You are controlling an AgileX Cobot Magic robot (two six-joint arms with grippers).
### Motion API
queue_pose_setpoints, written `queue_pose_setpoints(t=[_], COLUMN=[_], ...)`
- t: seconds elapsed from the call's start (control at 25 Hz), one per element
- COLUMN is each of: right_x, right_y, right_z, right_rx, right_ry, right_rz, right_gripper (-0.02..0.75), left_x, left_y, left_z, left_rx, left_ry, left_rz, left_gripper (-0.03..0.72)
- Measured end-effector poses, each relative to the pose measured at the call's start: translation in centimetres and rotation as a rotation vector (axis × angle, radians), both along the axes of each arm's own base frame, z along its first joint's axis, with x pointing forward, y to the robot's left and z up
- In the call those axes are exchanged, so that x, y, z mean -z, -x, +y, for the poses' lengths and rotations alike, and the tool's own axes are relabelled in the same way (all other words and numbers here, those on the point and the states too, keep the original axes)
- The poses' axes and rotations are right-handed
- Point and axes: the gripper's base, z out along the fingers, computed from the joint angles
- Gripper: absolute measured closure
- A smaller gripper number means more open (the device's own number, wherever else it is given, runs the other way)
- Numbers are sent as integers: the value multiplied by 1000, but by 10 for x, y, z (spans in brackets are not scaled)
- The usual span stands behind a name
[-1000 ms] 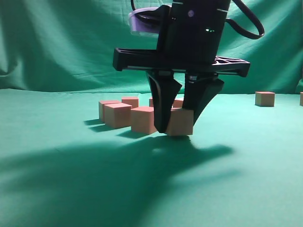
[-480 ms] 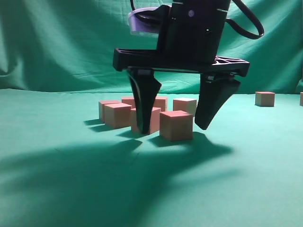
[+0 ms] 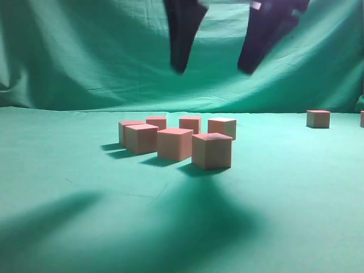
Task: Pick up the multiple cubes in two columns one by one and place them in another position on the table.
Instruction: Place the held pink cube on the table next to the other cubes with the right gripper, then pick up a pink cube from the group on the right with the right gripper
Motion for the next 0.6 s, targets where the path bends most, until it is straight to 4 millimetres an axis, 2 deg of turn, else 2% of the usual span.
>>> queue_pose_setpoints(t=[0.24, 0.36, 0.6], right_x=[-67, -95, -122], right_y=[25, 42, 60], right_z=[-31, -51, -95], right_rx=[-3, 7, 133], right_ry=[-51, -56, 67], right_rz=[-148, -208, -269], right_gripper=[178, 178, 178], left_x=[0, 0, 0], left_y=[0, 0, 0], left_z=[0, 0, 0], left_rx=[0, 0, 0], left_ry=[0, 0, 0], left_rz=[0, 0, 0], left_gripper=[688, 688, 688])
